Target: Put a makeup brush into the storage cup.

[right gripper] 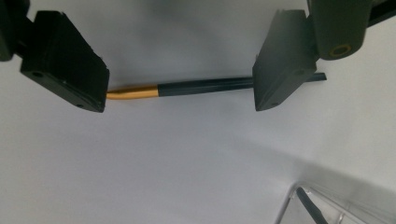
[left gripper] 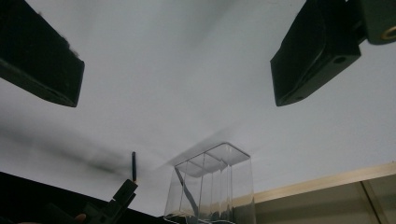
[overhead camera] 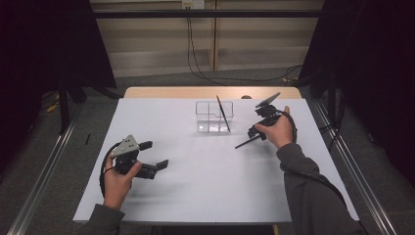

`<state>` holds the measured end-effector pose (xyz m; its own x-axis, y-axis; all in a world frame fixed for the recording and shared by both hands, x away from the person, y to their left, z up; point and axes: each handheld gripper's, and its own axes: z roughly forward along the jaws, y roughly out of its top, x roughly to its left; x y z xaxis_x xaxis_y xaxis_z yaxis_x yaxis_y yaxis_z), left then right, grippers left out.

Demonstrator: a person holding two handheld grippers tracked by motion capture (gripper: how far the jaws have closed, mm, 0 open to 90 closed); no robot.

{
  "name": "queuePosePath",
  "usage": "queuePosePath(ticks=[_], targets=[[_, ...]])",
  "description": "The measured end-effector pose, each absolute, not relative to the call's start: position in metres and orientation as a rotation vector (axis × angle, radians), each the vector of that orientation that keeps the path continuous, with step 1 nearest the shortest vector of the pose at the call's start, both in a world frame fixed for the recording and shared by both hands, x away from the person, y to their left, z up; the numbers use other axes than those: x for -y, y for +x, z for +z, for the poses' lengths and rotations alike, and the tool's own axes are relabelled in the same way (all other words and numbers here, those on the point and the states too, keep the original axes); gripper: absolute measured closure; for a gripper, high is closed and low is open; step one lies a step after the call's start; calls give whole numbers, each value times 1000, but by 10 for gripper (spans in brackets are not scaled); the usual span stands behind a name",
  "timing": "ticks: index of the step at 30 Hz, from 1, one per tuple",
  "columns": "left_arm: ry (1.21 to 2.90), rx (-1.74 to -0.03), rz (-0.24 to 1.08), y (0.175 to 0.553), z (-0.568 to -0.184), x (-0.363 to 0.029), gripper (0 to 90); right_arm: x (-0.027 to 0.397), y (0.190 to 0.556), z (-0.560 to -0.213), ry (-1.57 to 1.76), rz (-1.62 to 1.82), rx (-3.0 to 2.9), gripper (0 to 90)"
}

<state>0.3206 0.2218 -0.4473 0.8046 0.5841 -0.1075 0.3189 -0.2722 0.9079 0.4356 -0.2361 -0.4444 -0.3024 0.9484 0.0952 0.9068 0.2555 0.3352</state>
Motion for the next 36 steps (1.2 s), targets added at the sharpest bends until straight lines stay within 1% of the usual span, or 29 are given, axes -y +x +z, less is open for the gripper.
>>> queuePosePath(ticks=[16, 36], targets=[[1894, -687, 304, 321, -448, -222, 24, 240, 440, -451, 1881, 506, -2322, 205], [1887, -679, 288, 323, -449, -222, 24, 243, 440, -456, 1896, 484, -2302, 184]])
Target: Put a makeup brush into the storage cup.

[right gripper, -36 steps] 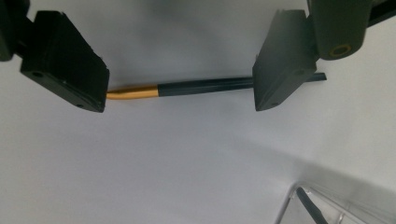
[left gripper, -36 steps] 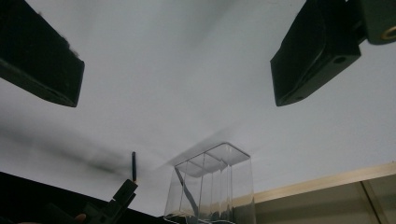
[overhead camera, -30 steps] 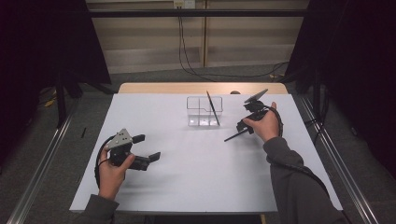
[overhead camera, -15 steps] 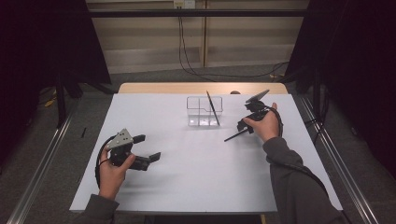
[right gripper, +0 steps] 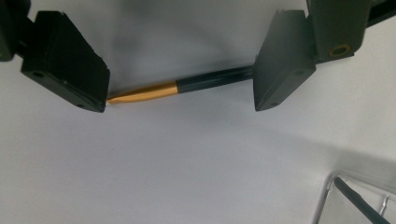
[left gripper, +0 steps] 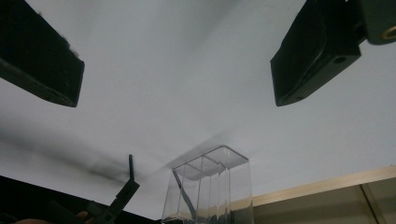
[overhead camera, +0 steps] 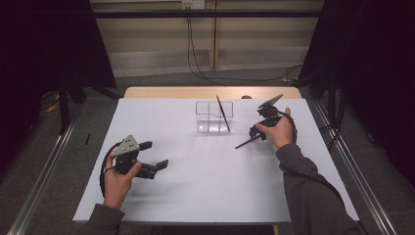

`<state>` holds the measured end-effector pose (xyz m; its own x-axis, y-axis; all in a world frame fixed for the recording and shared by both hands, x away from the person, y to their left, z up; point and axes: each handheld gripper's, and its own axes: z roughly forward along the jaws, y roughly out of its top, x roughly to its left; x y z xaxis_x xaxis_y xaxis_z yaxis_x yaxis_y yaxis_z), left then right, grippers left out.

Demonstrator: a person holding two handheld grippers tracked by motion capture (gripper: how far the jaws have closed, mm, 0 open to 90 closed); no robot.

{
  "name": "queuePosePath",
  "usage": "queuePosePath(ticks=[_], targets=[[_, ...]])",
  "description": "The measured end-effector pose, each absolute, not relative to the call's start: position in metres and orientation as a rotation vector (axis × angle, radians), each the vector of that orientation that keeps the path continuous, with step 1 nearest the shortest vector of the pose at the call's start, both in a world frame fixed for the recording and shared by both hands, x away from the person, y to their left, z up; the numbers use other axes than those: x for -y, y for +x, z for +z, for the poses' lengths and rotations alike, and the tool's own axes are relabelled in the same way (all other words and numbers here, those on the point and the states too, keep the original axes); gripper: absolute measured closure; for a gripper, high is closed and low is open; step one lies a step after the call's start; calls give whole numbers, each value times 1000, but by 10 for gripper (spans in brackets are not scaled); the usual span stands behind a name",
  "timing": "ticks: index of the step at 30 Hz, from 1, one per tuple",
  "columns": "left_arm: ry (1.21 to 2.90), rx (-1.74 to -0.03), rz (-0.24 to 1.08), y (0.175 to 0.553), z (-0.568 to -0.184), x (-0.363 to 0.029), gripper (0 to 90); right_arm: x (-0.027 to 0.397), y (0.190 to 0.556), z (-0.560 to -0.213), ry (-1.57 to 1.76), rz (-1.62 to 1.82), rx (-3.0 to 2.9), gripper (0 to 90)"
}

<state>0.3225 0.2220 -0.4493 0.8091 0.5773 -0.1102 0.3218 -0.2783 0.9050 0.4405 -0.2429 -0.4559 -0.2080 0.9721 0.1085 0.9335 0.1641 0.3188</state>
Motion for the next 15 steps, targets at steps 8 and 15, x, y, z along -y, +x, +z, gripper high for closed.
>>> queuePosePath(ticks=[8, 15], targets=[[1901, -689, 306, 322, -449, -223, 24, 243, 441, -459, 1887, 472, -2314, 182], [1896, -689, 297, 323, -449, -223, 24, 240, 444, -461, 1877, 469, -2325, 188]])
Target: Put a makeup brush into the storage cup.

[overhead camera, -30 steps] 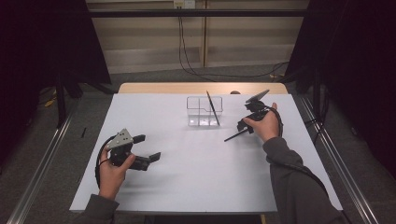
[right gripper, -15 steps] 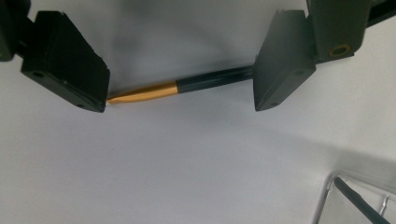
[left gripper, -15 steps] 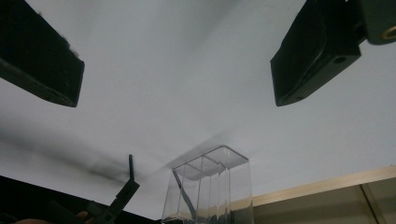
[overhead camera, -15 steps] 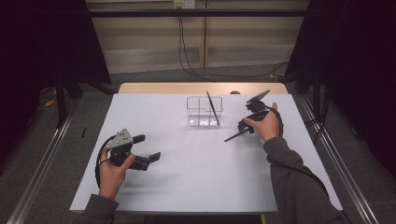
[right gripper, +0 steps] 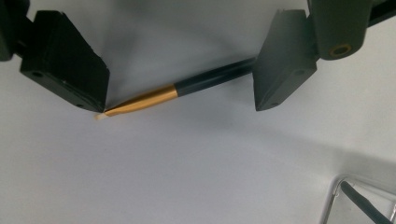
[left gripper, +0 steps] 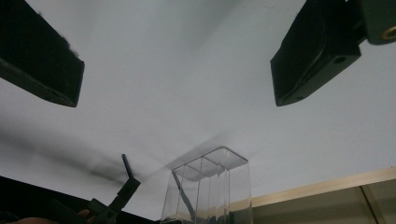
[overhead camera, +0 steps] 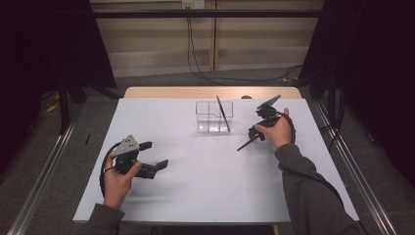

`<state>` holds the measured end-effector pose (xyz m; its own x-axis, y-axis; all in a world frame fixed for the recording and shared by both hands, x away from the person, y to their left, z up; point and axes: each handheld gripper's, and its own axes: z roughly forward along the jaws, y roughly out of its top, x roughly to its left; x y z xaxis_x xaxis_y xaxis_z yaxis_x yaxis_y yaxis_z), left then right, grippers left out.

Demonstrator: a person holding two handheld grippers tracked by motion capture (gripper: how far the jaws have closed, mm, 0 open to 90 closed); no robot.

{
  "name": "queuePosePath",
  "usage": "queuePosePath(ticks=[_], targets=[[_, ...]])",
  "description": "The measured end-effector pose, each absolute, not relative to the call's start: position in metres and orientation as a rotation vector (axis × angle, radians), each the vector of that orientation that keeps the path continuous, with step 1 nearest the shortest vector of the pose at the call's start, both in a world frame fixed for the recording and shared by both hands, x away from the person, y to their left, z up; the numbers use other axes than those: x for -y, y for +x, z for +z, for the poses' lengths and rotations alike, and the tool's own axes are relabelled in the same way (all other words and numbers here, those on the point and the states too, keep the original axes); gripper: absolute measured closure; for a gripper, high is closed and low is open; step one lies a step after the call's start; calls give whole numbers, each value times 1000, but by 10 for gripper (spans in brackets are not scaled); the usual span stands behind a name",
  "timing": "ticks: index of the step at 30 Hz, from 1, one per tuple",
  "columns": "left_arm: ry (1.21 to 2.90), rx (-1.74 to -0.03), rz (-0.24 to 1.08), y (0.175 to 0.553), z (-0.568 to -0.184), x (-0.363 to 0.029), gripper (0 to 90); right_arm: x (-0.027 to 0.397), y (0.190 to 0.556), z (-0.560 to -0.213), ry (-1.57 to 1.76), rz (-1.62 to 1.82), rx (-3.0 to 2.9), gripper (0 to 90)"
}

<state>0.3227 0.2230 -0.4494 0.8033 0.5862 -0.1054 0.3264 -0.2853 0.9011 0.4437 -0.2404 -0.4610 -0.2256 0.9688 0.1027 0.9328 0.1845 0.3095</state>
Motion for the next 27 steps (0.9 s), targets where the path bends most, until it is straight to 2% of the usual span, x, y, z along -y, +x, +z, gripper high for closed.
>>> queuePosePath(ticks=[4, 7, 11, 13, 19, 21, 23, 27], targets=[[1892, -688, 292, 323, -450, -223, 24, 239, 445, -460, 1846, 415, -2340, 243], [1894, -686, 292, 323, -450, -223, 24, 238, 444, -459, 1798, 355, -2350, 335], [1892, -697, 304, 322, -449, -223, 24, 239, 444, -458, 1801, 352, -2338, 392], [1889, -693, 291, 323, -450, -223, 24, 240, 444, -457, 1780, 365, -2362, 484], [1895, -685, 293, 323, -450, -223, 24, 239, 444, -456, 1755, 370, -2393, 625], [1894, -686, 292, 323, -450, -223, 24, 238, 444, -455, 1747, 376, -2409, 706], [1895, -689, 294, 323, -450, -222, 24, 237, 444, -455, 1748, 391, -2426, 832], [1892, -695, 295, 323, -450, -222, 24, 237, 445, -455, 1778, 395, -2424, 836]])
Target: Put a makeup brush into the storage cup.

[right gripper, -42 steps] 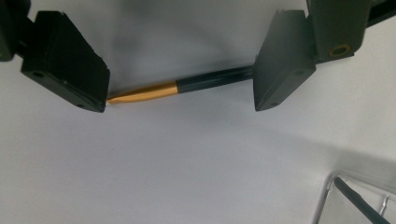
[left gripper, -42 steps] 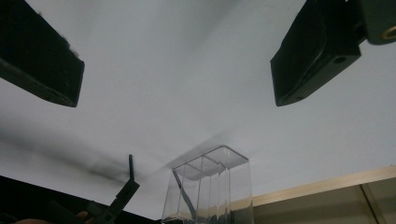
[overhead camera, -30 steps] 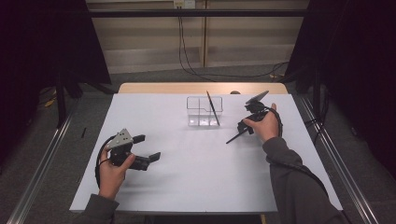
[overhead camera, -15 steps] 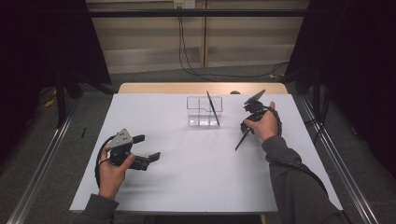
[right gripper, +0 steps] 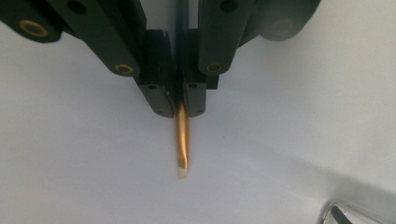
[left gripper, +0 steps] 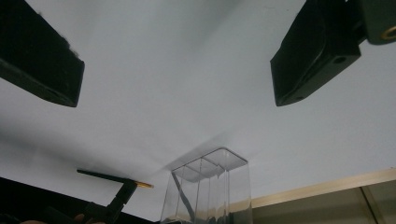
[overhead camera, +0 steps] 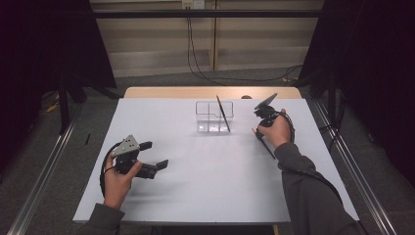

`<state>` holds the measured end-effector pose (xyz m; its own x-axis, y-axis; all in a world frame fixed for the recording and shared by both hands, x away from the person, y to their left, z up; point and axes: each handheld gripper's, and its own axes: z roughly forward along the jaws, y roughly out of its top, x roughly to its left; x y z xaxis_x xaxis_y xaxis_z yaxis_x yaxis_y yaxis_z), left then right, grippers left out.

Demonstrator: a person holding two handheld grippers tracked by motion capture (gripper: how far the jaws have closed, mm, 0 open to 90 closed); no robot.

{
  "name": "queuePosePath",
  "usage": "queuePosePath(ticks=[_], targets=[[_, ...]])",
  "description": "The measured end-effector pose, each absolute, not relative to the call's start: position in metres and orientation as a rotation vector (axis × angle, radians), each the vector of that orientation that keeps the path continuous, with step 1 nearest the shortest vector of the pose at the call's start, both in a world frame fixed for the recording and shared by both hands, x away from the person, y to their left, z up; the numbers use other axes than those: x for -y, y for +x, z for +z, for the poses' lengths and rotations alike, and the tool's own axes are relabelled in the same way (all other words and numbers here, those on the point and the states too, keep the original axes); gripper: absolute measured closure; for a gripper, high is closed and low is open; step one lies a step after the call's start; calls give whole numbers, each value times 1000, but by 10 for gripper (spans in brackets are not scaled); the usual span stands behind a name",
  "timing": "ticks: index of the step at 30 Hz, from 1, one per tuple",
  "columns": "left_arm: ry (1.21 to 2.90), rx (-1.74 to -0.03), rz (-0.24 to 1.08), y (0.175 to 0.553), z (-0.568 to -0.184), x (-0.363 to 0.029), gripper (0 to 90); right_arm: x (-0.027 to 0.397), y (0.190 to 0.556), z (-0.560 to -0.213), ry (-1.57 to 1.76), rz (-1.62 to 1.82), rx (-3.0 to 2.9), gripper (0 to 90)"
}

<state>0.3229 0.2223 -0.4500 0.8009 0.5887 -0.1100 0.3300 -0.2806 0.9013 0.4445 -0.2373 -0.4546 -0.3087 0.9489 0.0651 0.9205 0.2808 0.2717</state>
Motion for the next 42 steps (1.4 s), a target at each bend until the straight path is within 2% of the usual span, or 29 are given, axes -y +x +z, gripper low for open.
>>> queuePosePath(ticks=[35, 42], targets=[[1901, -687, 295, 323, -450, -222, 25, 229, 446, -454, 1743, 312, -2436, 845], [1901, -681, 293, 323, -449, -223, 25, 236, 443, -454, 1749, 401, -2404, 846]])
